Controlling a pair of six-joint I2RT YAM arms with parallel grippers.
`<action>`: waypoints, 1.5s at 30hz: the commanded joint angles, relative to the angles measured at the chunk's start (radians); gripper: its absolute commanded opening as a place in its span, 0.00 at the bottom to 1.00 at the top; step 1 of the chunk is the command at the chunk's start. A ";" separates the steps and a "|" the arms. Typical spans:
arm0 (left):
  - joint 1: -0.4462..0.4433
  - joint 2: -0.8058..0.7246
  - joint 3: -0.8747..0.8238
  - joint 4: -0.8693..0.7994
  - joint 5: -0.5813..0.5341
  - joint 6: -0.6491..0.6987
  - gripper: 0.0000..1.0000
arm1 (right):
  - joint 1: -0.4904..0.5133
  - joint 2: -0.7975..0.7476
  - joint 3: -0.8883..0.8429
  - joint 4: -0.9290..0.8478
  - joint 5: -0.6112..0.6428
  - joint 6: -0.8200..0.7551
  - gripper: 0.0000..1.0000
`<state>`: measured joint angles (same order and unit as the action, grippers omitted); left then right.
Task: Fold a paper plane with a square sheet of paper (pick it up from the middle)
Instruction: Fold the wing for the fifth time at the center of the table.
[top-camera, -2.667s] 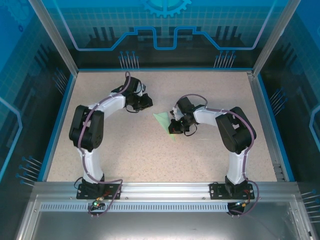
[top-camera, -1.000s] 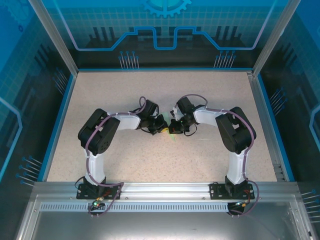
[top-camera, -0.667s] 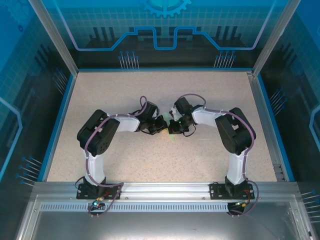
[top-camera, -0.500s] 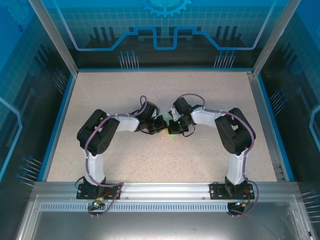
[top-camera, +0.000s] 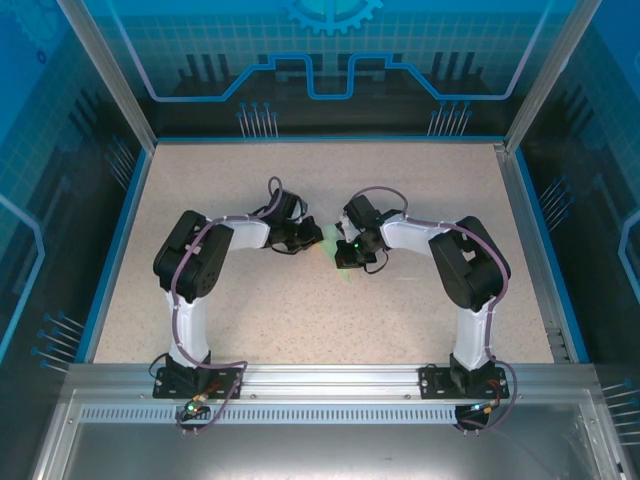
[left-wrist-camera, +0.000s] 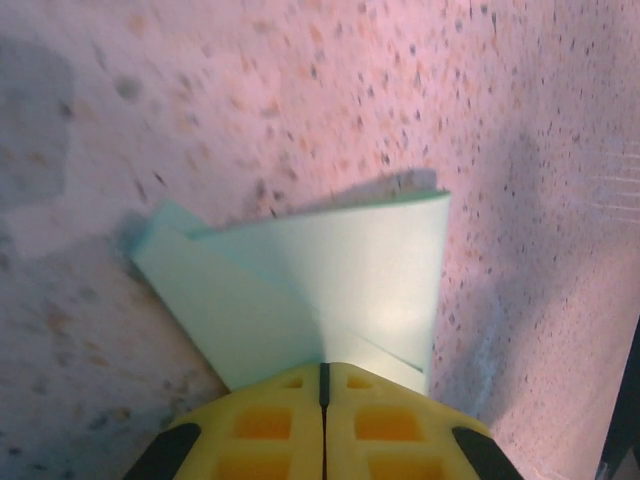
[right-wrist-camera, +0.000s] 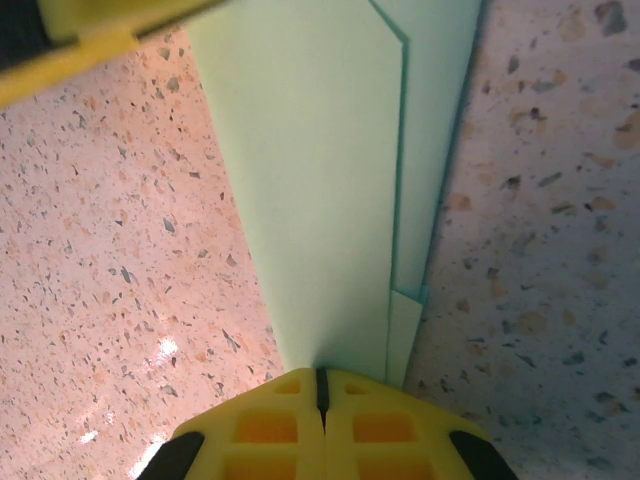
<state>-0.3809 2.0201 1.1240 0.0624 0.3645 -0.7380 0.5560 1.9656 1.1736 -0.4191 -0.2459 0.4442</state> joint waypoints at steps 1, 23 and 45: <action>0.049 0.047 0.045 -0.085 -0.153 0.076 0.06 | 0.011 0.168 -0.101 -0.187 0.260 -0.007 0.00; 0.109 -0.080 0.214 -0.316 -0.233 0.215 0.14 | 0.006 0.000 0.079 -0.124 0.000 0.045 0.09; -0.129 -0.098 0.370 -0.761 -0.453 0.049 0.72 | -0.310 -0.326 -0.090 0.063 0.069 0.051 0.77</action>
<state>-0.4690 1.8847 1.4460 -0.5877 -0.0242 -0.6266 0.2829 1.6741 1.1145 -0.3733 -0.2356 0.5285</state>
